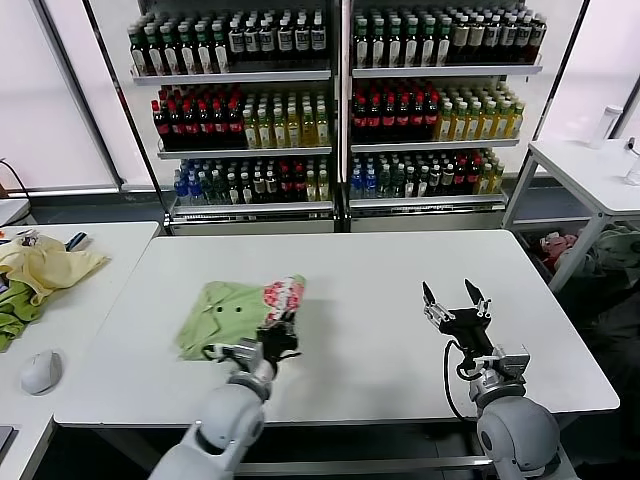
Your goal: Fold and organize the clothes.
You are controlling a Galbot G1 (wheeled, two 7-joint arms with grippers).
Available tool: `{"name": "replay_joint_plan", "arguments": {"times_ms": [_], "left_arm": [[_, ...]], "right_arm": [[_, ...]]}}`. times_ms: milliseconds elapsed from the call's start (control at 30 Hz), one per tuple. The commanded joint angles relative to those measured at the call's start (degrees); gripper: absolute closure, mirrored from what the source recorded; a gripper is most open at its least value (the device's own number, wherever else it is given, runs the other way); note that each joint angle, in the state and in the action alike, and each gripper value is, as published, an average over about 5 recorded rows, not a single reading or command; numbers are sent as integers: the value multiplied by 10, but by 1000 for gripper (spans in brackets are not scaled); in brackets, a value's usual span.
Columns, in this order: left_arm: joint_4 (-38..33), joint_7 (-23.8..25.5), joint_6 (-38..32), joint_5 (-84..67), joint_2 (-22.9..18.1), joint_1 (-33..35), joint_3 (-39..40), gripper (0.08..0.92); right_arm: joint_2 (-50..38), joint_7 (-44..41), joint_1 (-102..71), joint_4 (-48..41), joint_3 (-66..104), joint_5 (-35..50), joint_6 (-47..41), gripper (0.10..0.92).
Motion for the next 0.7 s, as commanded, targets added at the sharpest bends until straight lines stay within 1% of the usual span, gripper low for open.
{"name": "replay_joint_plan", "arguments": {"times_ms": [33, 133, 233, 333, 400, 500, 700], "left_arm": [[85, -15, -13, 114, -83, -80, 139, 850], [60, -41, -40, 87, -79, -74, 135, 777], [12, -65, -56, 54, -57, -55, 128, 691], [-58, -64, -63, 26, -29, -17, 101, 604], [-100, -61, -70, 18, -11, 16, 65, 544], [-143, -57, -84, 14, 14, 64, -4, 466], [-187, -59, -119, 9, 60, 164, -132, 302]], "right_arm": [[3, 1, 1, 5, 2, 0, -3, 203], [6, 4, 2, 2, -8, 0, -4, 203], [11, 11, 6, -5, -26, 1, -6, 203], [23, 28, 19, -28, -66, 7, -11, 203], [38, 43, 35, -55, -104, 11, -15, 203], [70, 67, 68, -106, -153, 15, -21, 203], [151, 107, 147, -211, -223, 42, -45, 203]]}}
